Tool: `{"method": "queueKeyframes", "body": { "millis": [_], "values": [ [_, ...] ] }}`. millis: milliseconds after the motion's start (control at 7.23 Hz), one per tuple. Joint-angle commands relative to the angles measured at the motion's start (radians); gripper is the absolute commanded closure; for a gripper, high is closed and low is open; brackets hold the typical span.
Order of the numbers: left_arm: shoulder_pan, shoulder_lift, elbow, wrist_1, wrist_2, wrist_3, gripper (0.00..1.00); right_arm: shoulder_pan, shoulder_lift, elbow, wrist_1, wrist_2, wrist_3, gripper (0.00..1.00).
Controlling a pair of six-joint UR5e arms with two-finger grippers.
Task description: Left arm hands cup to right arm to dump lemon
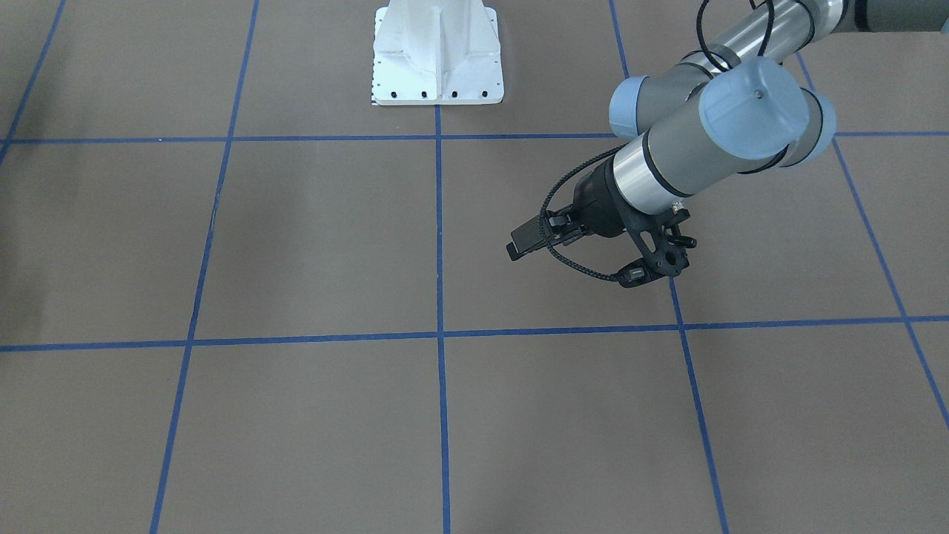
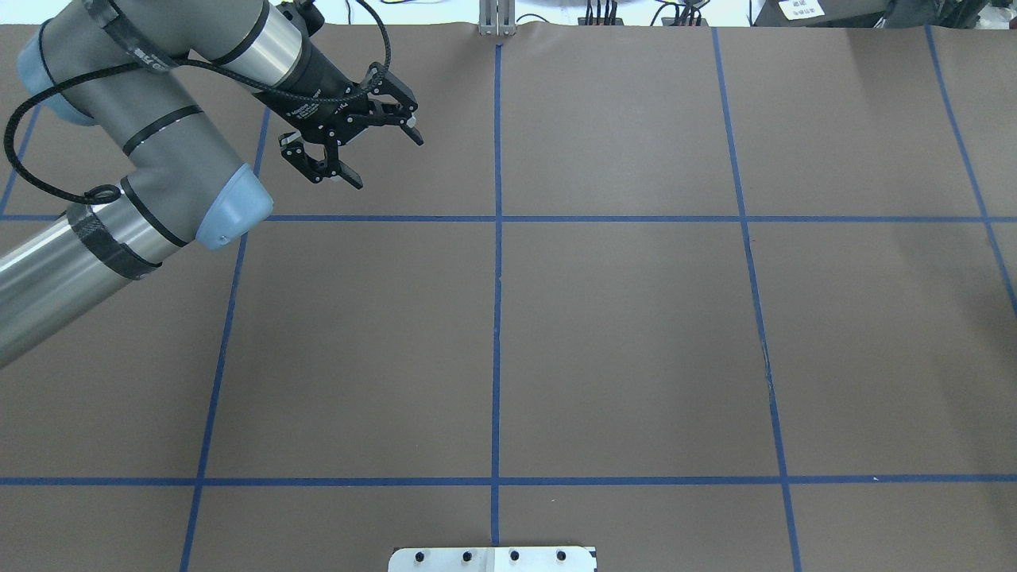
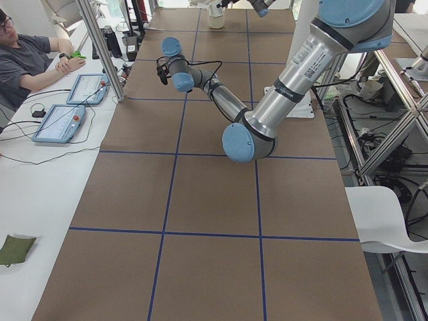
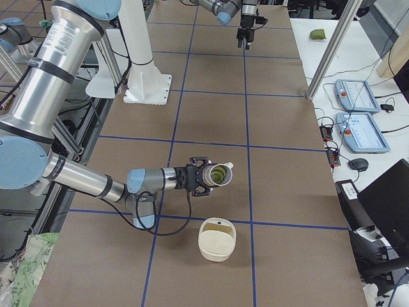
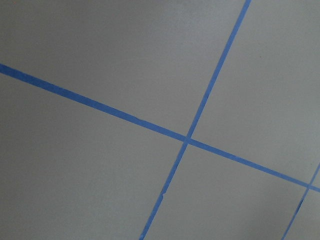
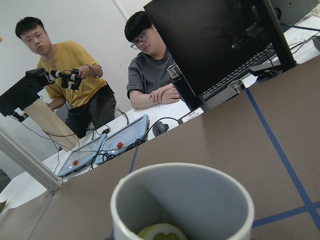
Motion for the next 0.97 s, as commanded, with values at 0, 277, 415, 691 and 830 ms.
{"method": "queueKeyframes", "body": {
  "millis": [0, 277, 415, 691, 830],
  "values": [
    [0.001, -0.004, 0.002, 0.000, 0.008, 0.000, 0.00, 0.176, 0.090, -0.111, 0.000, 0.171, 0.124, 1.00],
    [0.001, -0.008, 0.000, 0.000, 0.011, 0.000, 0.00, 0.203, 0.098, -0.124, 0.006, 0.197, 0.324, 1.00],
    [0.001, -0.010, 0.000, 0.000, 0.011, 0.000, 0.00, 0.236, 0.100, -0.124, 0.014, 0.227, 0.391, 1.00],
    [0.001, -0.010, 0.002, 0.000, 0.015, 0.000, 0.00, 0.281, 0.102, -0.133, 0.093, 0.240, 0.617, 1.00],
    [0.001, -0.010, 0.002, 0.000, 0.026, 0.000, 0.00, 0.287, 0.102, -0.165, 0.131, 0.240, 0.668, 1.00]
  ]
}}
